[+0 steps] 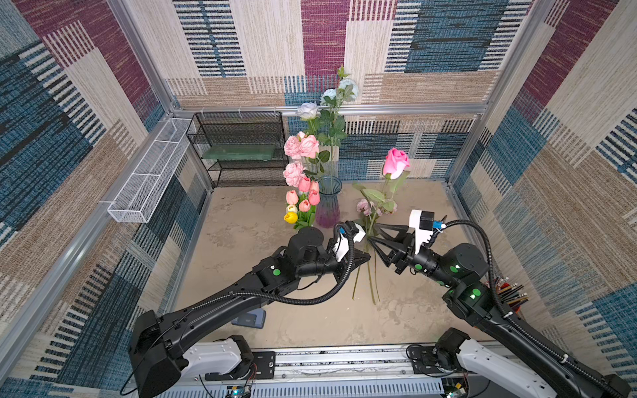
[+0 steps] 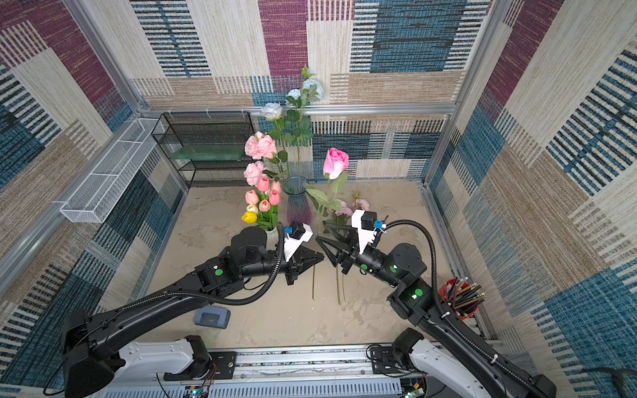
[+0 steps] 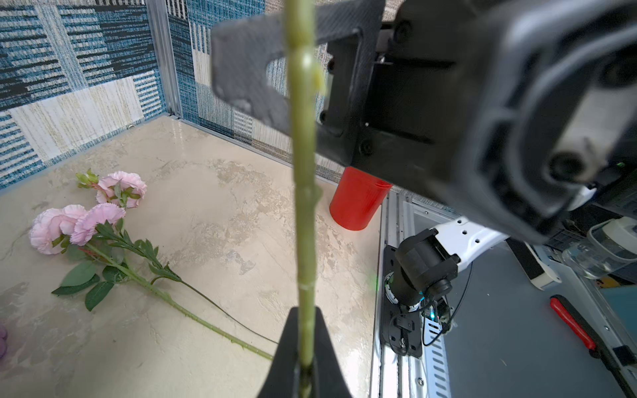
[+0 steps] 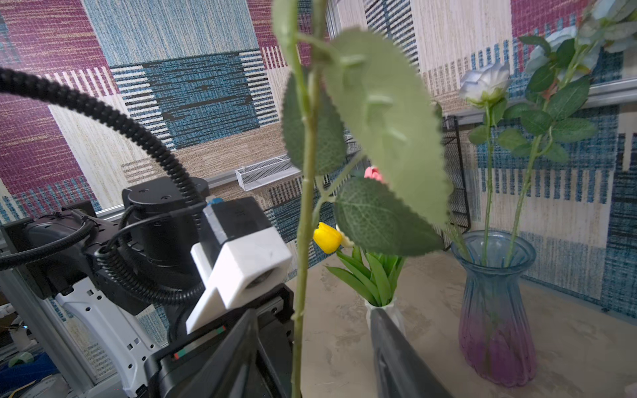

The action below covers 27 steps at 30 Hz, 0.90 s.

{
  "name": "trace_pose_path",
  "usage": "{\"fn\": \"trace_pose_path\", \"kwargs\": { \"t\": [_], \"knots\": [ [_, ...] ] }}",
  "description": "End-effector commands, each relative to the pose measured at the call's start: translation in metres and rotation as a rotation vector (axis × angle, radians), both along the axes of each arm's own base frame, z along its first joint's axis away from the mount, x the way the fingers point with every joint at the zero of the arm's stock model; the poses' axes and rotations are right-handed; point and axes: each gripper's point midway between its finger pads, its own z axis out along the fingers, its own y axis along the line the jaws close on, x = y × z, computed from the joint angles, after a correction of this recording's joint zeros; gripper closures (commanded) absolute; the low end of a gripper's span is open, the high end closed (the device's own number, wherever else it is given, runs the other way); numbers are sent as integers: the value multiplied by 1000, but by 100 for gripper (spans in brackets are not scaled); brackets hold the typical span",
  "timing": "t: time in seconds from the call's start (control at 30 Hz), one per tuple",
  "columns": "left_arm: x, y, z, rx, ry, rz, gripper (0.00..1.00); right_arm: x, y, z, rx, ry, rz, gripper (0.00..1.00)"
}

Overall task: Pick out pink flowers from the vase
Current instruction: Pick up the flower from the vase.

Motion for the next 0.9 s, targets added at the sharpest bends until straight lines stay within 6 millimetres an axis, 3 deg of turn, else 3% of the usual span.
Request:
{"fn": "trace_pose_path", "kwargs": {
  "t": [0.0,0.33,0.53,0.67,0.77,0.87],
  "knots": [
    [4,4,19,-51,-2,23,100,-7,-9,-2,-11,-48,-26,42],
    [-3,13,49,-140,35,1,100,-39,-8,-54,-94,-108,48,41],
    [1,15,54,-173,87,35,100,-30,8,-71,-129,-64,53,41],
    [2,15,50,-168,109,46,100,-26,21,-69,-128,-61,72,42],
    [2,15,49,-172,123,47,100,-22,33,-70,-143,-41,91,48],
    [3,15,48,-171,141,55,100,-15,41,-77,-177,-5,93,65]
  ]
}}
